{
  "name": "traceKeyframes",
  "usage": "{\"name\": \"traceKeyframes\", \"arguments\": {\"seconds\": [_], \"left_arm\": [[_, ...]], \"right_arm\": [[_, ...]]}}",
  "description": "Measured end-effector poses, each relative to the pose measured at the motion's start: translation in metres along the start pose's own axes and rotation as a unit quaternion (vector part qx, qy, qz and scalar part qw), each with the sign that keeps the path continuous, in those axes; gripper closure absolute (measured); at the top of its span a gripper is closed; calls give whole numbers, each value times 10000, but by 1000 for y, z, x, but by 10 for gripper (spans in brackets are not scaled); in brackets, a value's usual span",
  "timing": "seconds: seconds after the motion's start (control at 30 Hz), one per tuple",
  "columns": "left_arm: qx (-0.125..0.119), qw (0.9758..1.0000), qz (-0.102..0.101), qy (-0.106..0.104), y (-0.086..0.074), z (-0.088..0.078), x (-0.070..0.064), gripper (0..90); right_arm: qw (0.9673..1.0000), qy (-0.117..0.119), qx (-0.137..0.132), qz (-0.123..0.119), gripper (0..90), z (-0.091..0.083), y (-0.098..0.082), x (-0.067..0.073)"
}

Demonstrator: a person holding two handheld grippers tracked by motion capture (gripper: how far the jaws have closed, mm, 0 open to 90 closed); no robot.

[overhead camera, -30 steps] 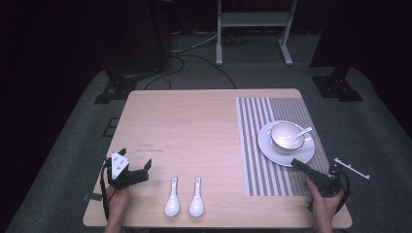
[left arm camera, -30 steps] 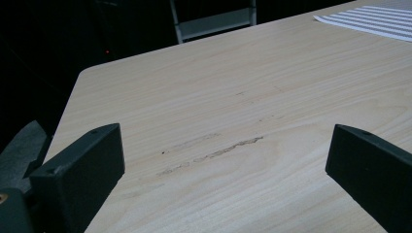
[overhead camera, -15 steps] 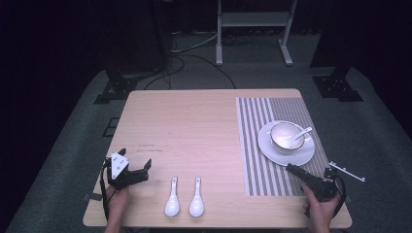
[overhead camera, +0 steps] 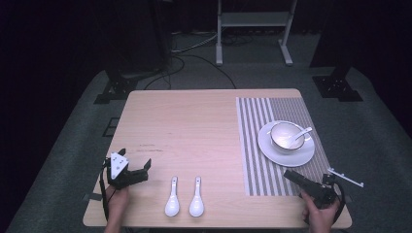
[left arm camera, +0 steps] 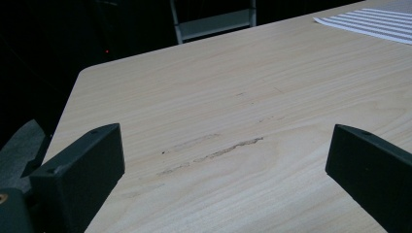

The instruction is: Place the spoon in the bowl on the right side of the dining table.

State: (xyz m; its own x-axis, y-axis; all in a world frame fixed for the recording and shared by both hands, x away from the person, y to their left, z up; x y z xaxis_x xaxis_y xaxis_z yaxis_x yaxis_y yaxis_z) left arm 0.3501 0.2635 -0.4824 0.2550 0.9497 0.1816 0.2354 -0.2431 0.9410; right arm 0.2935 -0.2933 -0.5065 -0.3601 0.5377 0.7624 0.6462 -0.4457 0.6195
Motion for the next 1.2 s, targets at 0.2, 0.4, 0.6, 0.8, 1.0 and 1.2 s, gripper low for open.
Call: {"name": "traceKeyframes", "arguments": {"seconds": [0.2,0.4,0.6,0.8,1.0,1.2], "left_arm": [[-5,10000,-14,-8,0,0,0,0],[-4,10000,-12,-8,0,0,0,0],[-11,10000,-13,-2,0,-1,0,0],[-10,10000,-15,-1,0,0,0,0],[-7,10000,-9,4,0,0,0,0],[-5,10000,-5,2,0,0,0,0]], "right_arm": [[9998,0,171,-102,374,5,-8,5],[9994,67,268,-210,371,10,-13,12],[9987,45,344,-366,369,13,-17,15],[9983,24,378,-448,367,16,-19,18],[9974,27,455,-559,366,21,-23,22],[9963,17,580,-636,364,26,-28,25]]}}
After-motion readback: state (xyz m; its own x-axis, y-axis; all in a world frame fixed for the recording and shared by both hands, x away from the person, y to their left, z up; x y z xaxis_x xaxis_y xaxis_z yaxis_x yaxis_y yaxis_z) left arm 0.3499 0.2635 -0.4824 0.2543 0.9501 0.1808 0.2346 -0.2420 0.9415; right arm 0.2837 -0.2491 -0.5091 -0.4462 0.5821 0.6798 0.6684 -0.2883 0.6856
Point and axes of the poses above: each handheld gripper's, and its own axes: z roughly forward along the jaws, y roughly out of its top, x roughly to its left, the point moved 5 cm from there along z, roughly forward along the jaws, and after that the axes turned 6 degrees about y, right-handed, at the moved point
